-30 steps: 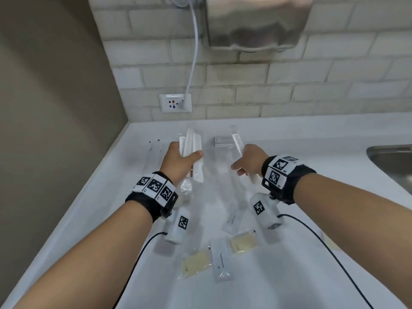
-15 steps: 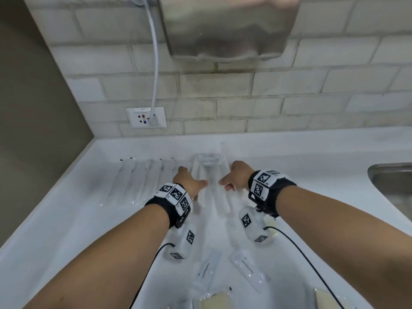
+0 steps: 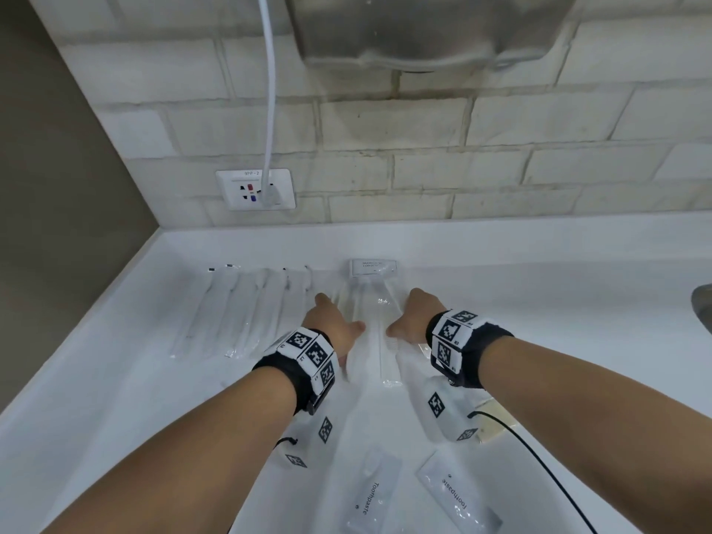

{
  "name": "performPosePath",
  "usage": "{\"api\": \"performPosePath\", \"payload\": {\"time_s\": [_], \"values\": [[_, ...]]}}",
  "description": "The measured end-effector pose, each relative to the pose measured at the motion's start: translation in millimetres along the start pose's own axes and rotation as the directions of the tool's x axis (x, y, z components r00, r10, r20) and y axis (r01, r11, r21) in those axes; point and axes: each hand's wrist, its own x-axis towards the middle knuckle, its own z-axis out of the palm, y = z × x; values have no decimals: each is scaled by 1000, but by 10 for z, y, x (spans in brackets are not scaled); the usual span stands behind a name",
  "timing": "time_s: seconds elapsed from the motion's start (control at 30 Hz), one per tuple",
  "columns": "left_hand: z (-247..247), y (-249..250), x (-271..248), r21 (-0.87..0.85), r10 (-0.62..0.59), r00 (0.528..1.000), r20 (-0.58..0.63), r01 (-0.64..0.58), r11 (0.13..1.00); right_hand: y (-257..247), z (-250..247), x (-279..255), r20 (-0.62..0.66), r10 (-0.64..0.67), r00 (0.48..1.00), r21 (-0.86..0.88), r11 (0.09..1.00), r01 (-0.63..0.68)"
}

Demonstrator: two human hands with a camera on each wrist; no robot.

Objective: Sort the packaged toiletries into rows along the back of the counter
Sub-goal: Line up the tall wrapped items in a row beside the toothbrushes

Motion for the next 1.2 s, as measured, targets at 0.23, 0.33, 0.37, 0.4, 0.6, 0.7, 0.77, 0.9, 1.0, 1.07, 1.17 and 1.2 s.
{"api": "performPosePath", "payload": {"time_s": [0.23, 0.33, 0.37, 0.4, 0.6, 0.7, 0.77, 0.9, 1.0, 1.07, 1.17, 1.2], "values": [[-19, -36, 4, 162, 19, 999, -30, -14, 987, 27, 11, 3, -9, 17, 1000, 41, 999, -16], [-7, -57, -15, 219, 24, 1000, 6, -25, 975, 32, 22, 1, -5, 31, 1000, 141, 990, -30], [-13, -57, -21, 215, 27, 1000, 10, -28, 976, 33, 11, -6, -3, 37, 999, 181, 983, -35], [-22, -55, -28, 204, 31, 999, 11, -33, 978, 39, -5, -4, 4, 46, 999, 232, 972, -46], [-66, 26, -104, -115, 61, 998, 2, -60, 992, 195, -111, -24, -21, 117, 993, 162, 980, -112], [-40, 93, -146, -365, 62, 998, 24, -49, 930, 336, -122, 16, -18, 94, 995, 94, 991, -92], [-17, 129, -204, -438, 82, 996, 37, -58, 897, 399, -110, 35, -30, 91, 995, 86, 992, -88], [54, 142, -242, -491, 135, 990, -29, -131, 861, 456, -113, 38, 26, 46, 999, 138, 989, -49], [64, 132, -247, -400, 178, 983, -51, -184, 898, 466, -110, -27, 80, 58, 995, 196, 978, -73], [67, 146, -262, -391, 198, 979, -52, -202, 898, 468, -82, -62, 67, 60, 996, 215, 974, -73], [90, 180, -258, -398, 201, 978, -50, -204, 894, 418, -97, -182, -66, 2, 998, 160, 987, 9], [104, 189, -256, -387, 209, 976, -55, -214, 897, 400, -112, -215, -112, -46, 993, 200, 977, 68]]}}
